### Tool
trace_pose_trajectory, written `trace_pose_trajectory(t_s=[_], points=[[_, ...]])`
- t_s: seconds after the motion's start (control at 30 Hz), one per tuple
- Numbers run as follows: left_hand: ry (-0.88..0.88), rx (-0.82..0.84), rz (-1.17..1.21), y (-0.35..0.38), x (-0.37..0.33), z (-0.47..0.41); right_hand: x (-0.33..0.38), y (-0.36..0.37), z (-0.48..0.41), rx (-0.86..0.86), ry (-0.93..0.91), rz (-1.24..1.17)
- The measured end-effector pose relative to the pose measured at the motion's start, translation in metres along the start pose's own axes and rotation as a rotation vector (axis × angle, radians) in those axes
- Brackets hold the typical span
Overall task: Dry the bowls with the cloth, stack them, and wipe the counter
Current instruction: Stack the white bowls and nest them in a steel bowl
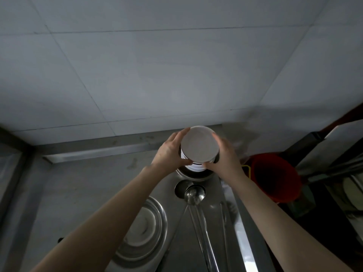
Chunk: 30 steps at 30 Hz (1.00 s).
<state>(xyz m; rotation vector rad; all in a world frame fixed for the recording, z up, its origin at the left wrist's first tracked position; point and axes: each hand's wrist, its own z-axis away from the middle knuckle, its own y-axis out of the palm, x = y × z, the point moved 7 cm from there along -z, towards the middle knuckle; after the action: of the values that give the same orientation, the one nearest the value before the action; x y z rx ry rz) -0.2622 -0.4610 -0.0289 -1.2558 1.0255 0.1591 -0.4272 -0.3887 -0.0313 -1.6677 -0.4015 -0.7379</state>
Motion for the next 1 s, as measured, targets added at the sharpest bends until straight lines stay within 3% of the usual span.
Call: trace_pose_trajectory(t_s=[0.23,0.53,0.8,1.0], points=[[-0.05,-0.001,0.025,-0.005,-0.001,0.02,0.006,-0.002,0.013,0.016,-0.044,0.074],[-0.267,-0.082,0.002,-0.037,0.035,0.114,0.069,-0.006,0.067,-0.129,-0.22,0.1],[-0.491,-0.217,0.048,-0.068,0.084,0.261,0.115,0.084,0.138,0.118,-0.326,-0.023],[-0.668,-0.224,0.012,-0.081,0.127,0.374,0.138,0.148,0.205,0.376,-0.308,0.016]])
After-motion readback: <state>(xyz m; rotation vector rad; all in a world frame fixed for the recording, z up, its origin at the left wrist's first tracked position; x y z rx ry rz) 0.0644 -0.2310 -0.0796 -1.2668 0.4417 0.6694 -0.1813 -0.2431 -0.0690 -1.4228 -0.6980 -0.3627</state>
